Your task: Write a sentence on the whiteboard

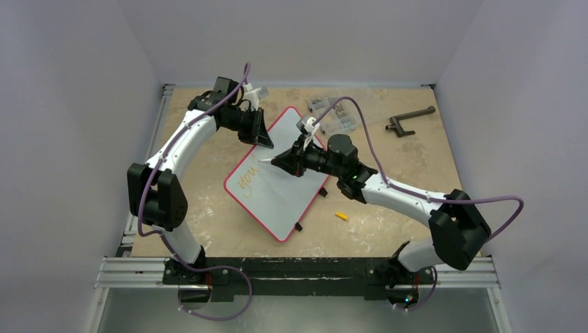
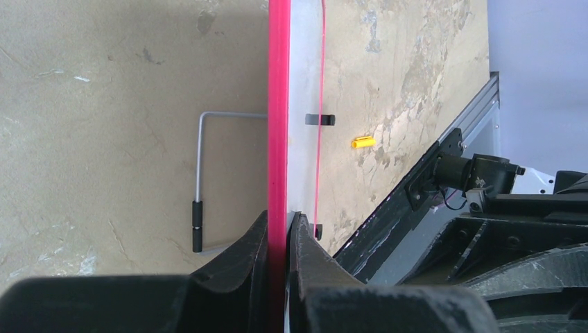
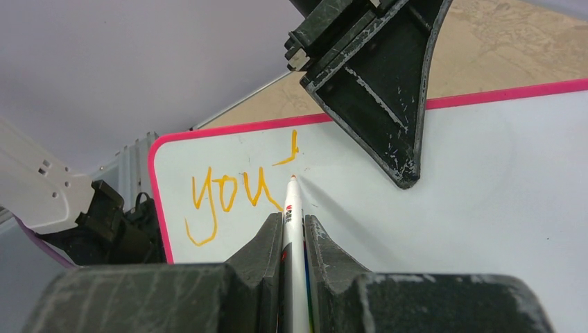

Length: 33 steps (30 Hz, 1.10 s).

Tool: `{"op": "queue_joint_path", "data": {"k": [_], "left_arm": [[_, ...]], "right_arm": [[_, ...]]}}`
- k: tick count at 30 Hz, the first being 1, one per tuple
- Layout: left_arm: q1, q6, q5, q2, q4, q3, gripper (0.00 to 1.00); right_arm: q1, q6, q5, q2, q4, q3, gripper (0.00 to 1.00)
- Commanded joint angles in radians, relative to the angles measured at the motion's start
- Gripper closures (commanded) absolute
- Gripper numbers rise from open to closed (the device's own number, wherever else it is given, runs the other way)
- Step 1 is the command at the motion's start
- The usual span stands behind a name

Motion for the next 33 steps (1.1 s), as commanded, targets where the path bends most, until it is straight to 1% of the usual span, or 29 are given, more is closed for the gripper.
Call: {"op": "queue_joint_path", "data": {"k": [1, 21, 33], "left_arm": [[0.002, 0.074, -0.194, -0.023, -0.030, -0.016, 1.00], [0.001, 0.072, -0.190, -0.020, -0.029, -0.014, 1.00], [0.001, 0.071, -0.191, -0.019, -0.029, -0.015, 1.00]], "right_arm": [[-0.003, -0.024, 0.023, 0.007, 0.013, 0.041, 1.00], [-0.002, -0.023, 0.045, 0.063, 0.019, 0.078, 1.00], [-0.002, -0.034, 0.044, 0.037, 0.005, -0.004, 1.00]]}}
